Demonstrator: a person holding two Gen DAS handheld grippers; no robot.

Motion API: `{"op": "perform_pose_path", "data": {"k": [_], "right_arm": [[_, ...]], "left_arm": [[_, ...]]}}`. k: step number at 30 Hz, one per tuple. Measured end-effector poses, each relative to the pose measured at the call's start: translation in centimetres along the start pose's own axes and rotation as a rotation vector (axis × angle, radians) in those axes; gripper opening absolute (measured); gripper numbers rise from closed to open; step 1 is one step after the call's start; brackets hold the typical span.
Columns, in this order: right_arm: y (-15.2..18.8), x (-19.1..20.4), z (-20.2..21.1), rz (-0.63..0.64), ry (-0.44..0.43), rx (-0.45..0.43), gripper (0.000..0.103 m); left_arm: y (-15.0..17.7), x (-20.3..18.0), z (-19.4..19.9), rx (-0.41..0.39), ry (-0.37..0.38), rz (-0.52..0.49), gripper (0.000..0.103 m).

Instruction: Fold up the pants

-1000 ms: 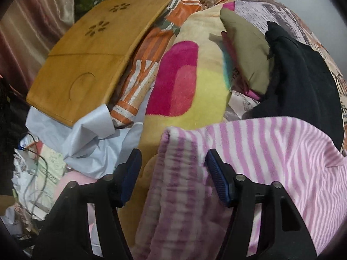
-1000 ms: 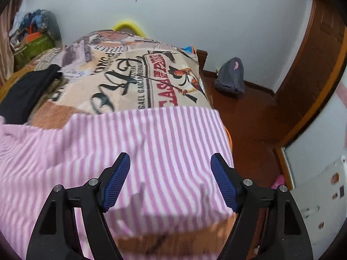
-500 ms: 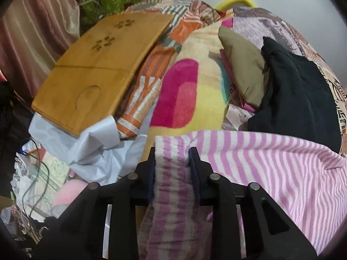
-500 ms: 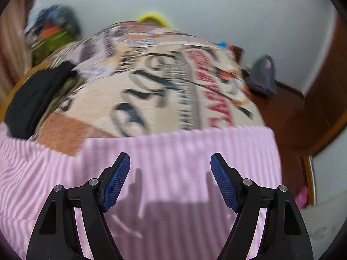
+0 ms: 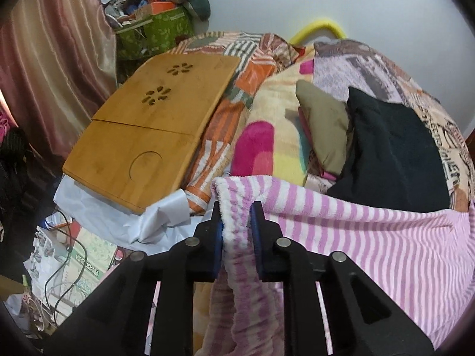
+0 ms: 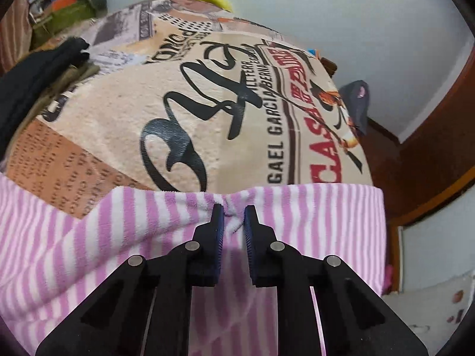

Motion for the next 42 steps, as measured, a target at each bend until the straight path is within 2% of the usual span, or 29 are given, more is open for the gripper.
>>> {"op": "perform_pose_path", "data": {"k": [4,7,9,11,13,16,20,22,24,26,28,29,33,35,39,42], "right_arm": [[-0.6,-0.4,0.2,-0.003,0.019,0.036,0.01],[-1.0,0.0,3.0,-0.022,-0.078,0.008,0.014],[-1.3,1.2,4.8,0.007,-0.158,-0.022,0.034],[-1.6,3.3,6.6,0.079,-0.185,-0.06,0.051],[-1.8,6.0,7.3,0.175,-0.201,-0.082,0.051],[-2.0,9.6,6.2,0.279,-0.243,-0.044,0.051],[-1.5,11.8,3.8,0.354,-0.249,0.03,0.051],[-1.4,11.6,3.3,0.335,-0.284,0.04,0.051],[-1.3,10.6,3.2,0.295,-0.327,0.067,0.048],[-1.2,10.5,3.1,0.287,-0.329,0.071,0.041],[-0.7,11.0,3.5,0.296,-0.309,0.071,0.024],[-0.3,11.6,4.1,0.312,-0.295,0.069,0.008],[0.0,12.3,4.6,0.338,-0.219,0.044,0.005],[-0.2,11.9,4.8,0.32,-0.195,0.023,0.005],[-2.1,10.0,6.2,0.244,-0.125,-0.066,0.004],[-3.8,8.6,8.3,0.171,-0.135,-0.129,0.004]], "left_arm": [[0.1,0.7,0.9,-0.008,-0.001,0.002,0.016],[0.2,0.7,1.6,-0.032,-0.019,-0.031,0.016],[0.4,0.5,1.9,-0.046,-0.026,-0.045,0.016],[0.4,0.3,1.9,-0.053,-0.027,-0.05,0.016],[0.5,0.1,1.9,-0.059,-0.023,-0.054,0.016],[0.6,0.0,1.9,-0.061,-0.014,-0.059,0.016],[0.9,0.4,1.7,-0.056,-0.005,-0.065,0.016],[1.0,0.6,1.6,-0.055,0.0,-0.062,0.016],[1.2,0.7,1.3,-0.056,0.005,-0.059,0.016],[1.4,0.6,1.1,-0.057,0.005,-0.053,0.016],[1.6,0.6,0.9,-0.055,0.009,-0.042,0.016],[1.6,0.7,0.9,-0.056,0.012,-0.037,0.016],[1.4,0.7,1.7,-0.063,0.019,-0.039,0.015],[1.1,0.7,2.5,-0.079,0.015,-0.045,0.008],[0.1,1.1,4.5,-0.131,0.029,-0.034,0.005],[-0.4,1.3,5.1,-0.127,0.079,-0.006,0.005]]}}
Point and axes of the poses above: each gripper's, at about its wrist camera, not at the fingertips, and z roughly against the way its jaws point, x to its left, y to its underside, the point moved 2 cm from there along -z, roughly the way its jaws point, and after that the axes turned 1 degree about -z, right-handed, at the moved point
